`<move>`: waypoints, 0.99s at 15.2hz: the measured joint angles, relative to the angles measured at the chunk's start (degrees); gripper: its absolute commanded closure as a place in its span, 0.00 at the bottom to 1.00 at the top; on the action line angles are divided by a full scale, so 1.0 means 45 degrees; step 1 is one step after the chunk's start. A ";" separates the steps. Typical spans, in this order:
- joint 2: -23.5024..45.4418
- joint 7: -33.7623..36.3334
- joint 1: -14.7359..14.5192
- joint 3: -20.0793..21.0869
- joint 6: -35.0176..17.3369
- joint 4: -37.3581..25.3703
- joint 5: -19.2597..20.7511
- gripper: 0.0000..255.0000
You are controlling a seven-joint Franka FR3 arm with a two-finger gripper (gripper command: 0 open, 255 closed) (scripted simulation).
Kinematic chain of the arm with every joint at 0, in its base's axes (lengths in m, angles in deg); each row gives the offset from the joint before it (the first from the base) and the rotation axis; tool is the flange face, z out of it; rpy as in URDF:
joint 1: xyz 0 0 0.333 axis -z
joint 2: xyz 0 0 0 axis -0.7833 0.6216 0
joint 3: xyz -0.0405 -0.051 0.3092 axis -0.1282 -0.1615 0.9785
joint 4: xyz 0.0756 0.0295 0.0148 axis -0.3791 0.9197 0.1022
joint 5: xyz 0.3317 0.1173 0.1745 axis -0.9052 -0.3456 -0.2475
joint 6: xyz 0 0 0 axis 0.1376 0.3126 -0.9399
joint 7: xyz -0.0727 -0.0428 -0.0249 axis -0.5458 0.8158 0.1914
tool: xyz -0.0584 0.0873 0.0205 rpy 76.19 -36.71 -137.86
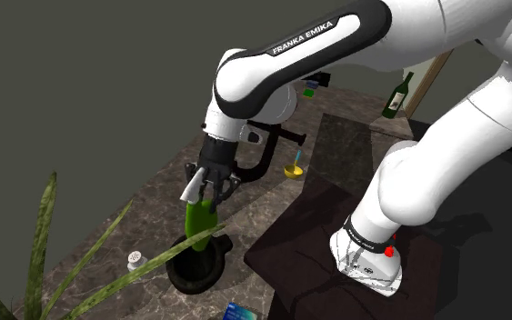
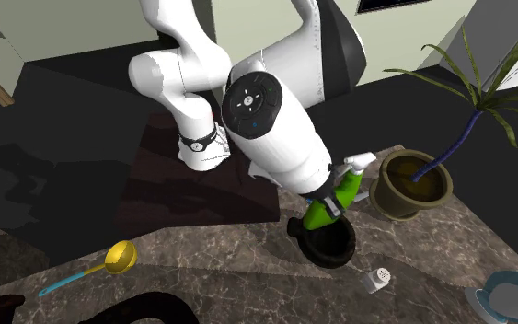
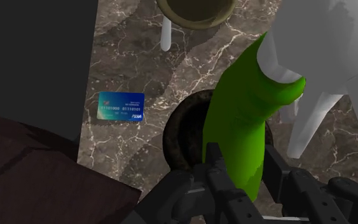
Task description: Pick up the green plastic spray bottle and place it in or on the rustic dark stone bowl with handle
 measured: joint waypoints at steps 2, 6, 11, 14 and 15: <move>0.0295 -0.0169 -0.0025 0.0061 -0.0331 0.0058 -0.0104 1.00; 0.0825 -0.0585 -0.0086 0.0158 -0.1005 0.0272 -0.0374 1.00; 0.1520 -0.1040 -0.0172 0.0282 -0.1792 0.0411 -0.0692 1.00; 0.1584 -0.1102 -0.0162 0.0272 -0.1844 0.0420 -0.0705 1.00; 0.1587 -0.1107 -0.0161 0.0272 -0.1848 0.0423 -0.0707 1.00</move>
